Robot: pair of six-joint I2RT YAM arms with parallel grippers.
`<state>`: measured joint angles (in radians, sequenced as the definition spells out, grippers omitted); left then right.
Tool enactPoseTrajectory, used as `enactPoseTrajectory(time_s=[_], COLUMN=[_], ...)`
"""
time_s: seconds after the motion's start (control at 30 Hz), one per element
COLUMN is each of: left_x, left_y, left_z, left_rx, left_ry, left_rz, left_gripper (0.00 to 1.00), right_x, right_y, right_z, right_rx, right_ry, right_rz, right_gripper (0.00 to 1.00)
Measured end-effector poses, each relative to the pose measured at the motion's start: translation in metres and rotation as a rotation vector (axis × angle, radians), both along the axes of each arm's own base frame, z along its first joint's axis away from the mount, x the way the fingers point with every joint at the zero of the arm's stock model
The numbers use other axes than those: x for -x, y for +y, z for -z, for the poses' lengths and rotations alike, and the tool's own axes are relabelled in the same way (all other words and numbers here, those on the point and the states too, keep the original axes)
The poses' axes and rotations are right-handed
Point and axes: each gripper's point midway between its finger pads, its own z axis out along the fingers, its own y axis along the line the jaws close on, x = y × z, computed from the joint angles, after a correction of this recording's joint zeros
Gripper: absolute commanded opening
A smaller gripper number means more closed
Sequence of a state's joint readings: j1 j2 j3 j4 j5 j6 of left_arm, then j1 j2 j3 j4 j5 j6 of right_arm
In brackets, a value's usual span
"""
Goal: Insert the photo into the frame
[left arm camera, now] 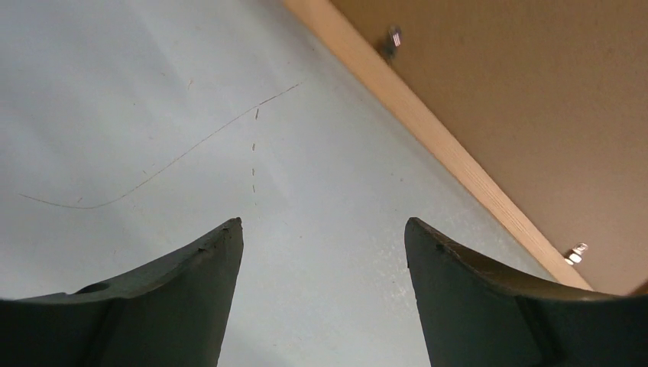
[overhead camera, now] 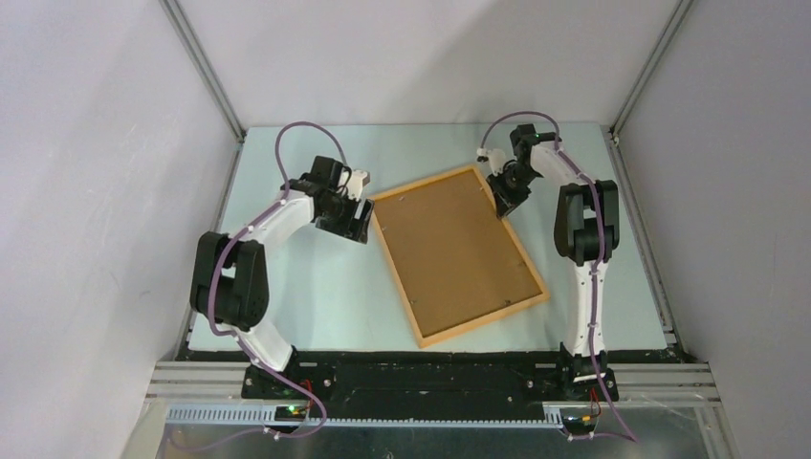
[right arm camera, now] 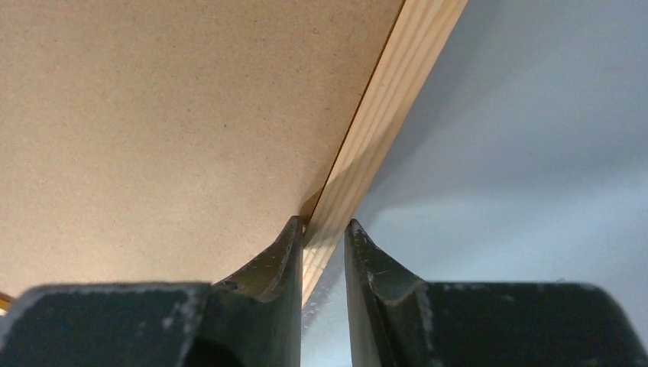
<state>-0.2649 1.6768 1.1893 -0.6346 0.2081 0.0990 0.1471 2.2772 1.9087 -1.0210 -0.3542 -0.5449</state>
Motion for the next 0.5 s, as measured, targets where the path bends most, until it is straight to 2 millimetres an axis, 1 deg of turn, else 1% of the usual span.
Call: enactPoseTrajectory(time_s=[0.1,0.2,0.23,0.27,0.37,0.5], left_x=[0.001,0.005,0.006,0.007,0.01,0.014], left_y=[0.001,0.003,0.003,0.004,0.007,0.011], left_z=[-0.001,0.001,0.001,0.002,0.003,0.003], left_rx=[-0.004,-0.008,-0.01,-0.011,-0.023,-0.034], left_ry=[-0.007,-0.003,-0.002,-0.001,-0.001,0.0], left_rz=[0.005,0.005,0.005,0.005,0.004,-0.002], left_gripper=[0.82,0.82,0.82,0.82,0.82,0.82], right_x=[0.006,0.012,0.011,0.015,0.017,0.017], right_y=[0.007,0.024,0.027,0.039,0.063,0.086], right_z=[0.002,0.004,0.004,0.006,0.006,0.006], right_rx=[0.034,0.068,0.073,0.079,0.09,0.106], right_ry=[-0.001,-0.009,-0.011,-0.011,-0.015,-0.038], right_rz=[-0.088,-0.196,-0.216,-0.26,-0.346,-0.423], right_gripper=[0.0,0.0,0.0,0.0,0.0,0.0])
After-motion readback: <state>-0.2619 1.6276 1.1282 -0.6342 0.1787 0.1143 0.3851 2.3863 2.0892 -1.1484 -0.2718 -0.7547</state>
